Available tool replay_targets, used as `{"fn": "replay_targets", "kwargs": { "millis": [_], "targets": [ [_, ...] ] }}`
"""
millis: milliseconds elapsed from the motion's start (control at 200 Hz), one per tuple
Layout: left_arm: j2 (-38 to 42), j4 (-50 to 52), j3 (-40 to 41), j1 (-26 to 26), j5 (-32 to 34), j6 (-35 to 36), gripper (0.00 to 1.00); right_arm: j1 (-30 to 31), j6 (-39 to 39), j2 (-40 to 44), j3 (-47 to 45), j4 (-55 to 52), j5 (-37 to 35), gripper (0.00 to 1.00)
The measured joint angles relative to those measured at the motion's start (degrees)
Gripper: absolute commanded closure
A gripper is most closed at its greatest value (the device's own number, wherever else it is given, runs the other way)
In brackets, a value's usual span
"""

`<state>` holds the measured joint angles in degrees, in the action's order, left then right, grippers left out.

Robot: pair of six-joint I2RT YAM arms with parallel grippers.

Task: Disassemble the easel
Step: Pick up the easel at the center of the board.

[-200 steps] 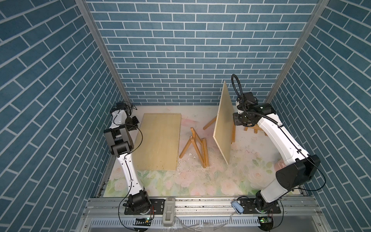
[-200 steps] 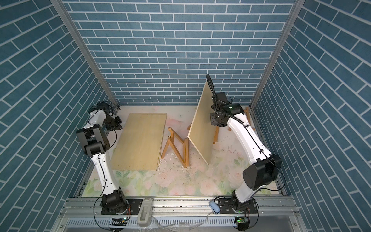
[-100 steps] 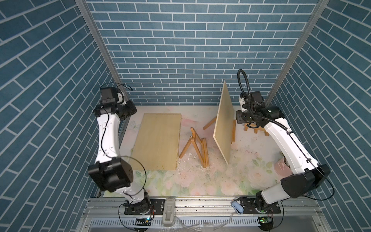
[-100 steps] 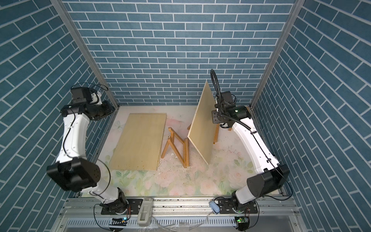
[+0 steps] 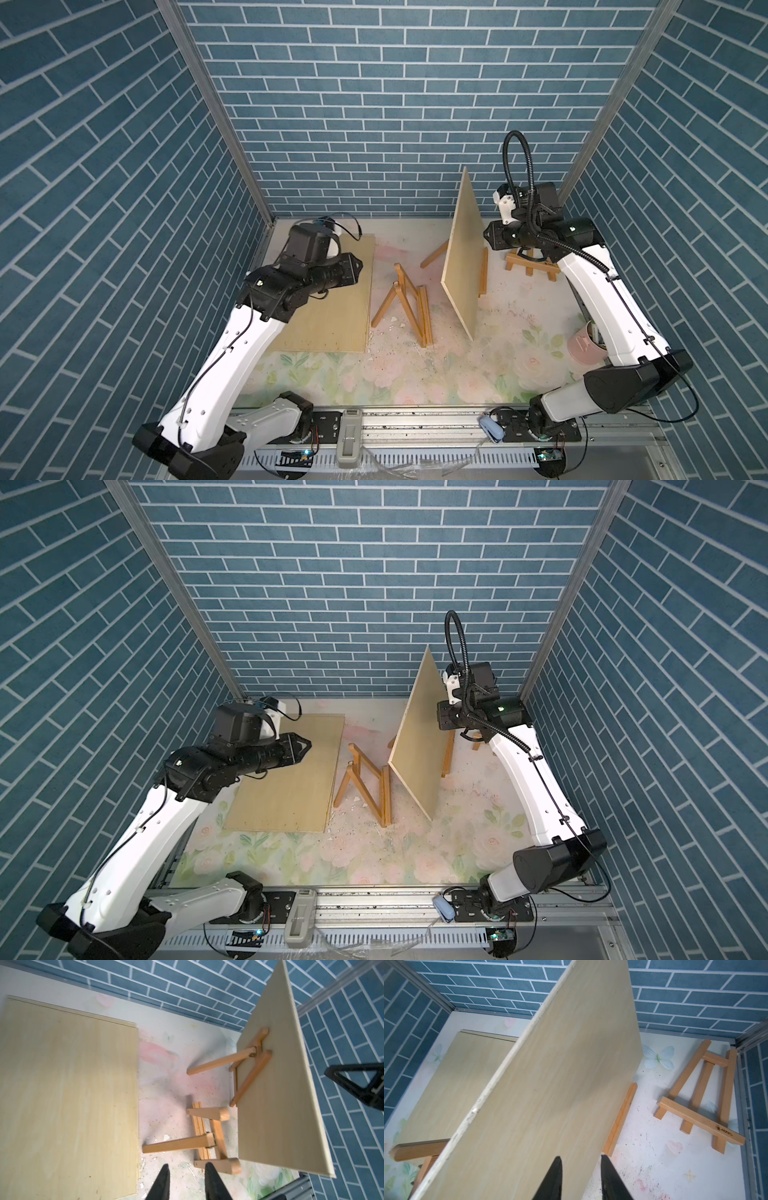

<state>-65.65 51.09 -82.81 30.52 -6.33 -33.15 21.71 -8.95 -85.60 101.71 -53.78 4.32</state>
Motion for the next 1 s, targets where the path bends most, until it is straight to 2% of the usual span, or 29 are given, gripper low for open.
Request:
{"fn": "replay_targets", "kwargs": {
  "millis": [160,365,540,1000],
  "targets": [
    [-3.41,-0.52,-0.26,10.08,5.11,-4.26,0.67,0.00,0.02,-0.07,-0.09,0.02,2.25,0.67],
    [-8.85,-1.77,-1.53,15.87,7.30,-7.13,0.67,0.00,0.39,-0.04,-0.59,0.13,3.28,0.67],
    [-12.02,-1.66,-3.10,17.53,7.58,-7.82,0.67,0.00,0.48,0.11,-2.67,0.31,3.23,0.67],
    [-14.10,3.93,-7.06,17.57,9.94,-8.20,0.67,-0.02,0.55,1.31,-4.70,0.68,2.95,0.67]
  ]
}}
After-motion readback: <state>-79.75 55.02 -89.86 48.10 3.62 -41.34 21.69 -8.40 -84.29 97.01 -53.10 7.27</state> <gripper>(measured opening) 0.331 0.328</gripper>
